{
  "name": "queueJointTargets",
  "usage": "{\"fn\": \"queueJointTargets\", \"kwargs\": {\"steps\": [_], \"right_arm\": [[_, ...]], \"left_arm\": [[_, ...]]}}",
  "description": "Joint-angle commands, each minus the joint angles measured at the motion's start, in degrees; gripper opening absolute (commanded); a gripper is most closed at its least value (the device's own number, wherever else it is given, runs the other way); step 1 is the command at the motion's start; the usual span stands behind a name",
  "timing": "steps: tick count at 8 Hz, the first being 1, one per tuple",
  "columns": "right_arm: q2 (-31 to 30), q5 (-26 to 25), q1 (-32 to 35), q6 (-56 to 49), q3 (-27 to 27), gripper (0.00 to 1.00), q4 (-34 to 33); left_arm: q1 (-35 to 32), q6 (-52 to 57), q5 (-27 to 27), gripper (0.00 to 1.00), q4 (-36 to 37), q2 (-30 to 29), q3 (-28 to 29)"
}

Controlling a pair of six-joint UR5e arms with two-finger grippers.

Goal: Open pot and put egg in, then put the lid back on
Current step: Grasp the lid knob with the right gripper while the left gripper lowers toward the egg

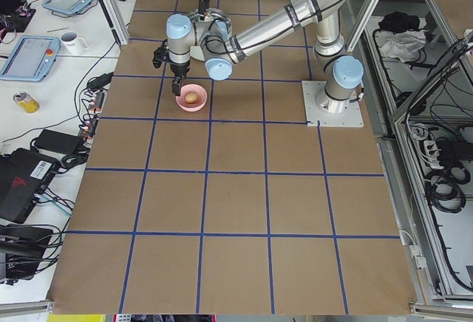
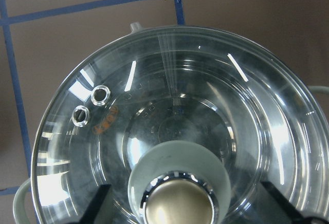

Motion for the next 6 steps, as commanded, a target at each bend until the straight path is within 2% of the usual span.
{"fn": "queueJointTargets", "kwargs": {"steps": [1,2,4,5,6], "right_arm": [[0.05,0.46,0.03,0.06,0.24,0.78,0.19],[0.05,0.64,0.03,0.24,0.33,0.52,0.27],[-0.13,0.64,0.03,0.06,0.42,0.10,0.36],[-0.22,0.64,0.03,-0.29,0.42,0.00,0.45],[-0.31,0.64,-0.06,-0.46,0.33,0.00,0.45]], "left_arm": [[0.00,-1.13,-0.27,1.00,-0.22,-0.81,-1.28],[0.00,-2.17,-0.27,1.00,-0.04,-2.90,-1.28],[0.00,-3.75,-0.36,1.00,0.40,-3.54,-1.19],[0.00,-3.94,-0.45,1.00,0.49,-4.24,-1.28],[0.00,-5.42,-0.27,1.00,0.40,-4.59,-1.36]]}}
